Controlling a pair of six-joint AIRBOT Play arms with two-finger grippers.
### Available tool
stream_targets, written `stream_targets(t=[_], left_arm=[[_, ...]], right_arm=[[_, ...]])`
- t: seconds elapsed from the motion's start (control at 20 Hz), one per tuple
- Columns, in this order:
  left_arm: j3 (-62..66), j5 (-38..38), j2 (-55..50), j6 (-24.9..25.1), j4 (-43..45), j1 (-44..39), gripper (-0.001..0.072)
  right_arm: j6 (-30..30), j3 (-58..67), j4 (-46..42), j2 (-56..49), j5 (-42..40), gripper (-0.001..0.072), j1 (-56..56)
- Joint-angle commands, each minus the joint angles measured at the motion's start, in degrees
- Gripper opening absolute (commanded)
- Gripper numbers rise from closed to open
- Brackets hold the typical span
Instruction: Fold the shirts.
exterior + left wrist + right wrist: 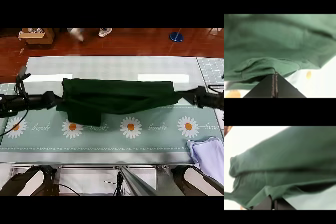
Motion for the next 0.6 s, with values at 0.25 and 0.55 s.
stream_targets(t=[0.25, 0.55], left_arm=[[6.51, 10.03, -8.92, 0.48, -1.81, -0.48, 0.0025], [15.04, 10.43, -22.21, 3.82, -2.34, -1.27, 0.0025]], right_arm=[[2.91, 7.58, -3.91, -4.46, -14.56, 0.0022, 3.98], [2.8, 7.65, -3.8, -9.46, -18.49, 0.0022, 4.0]])
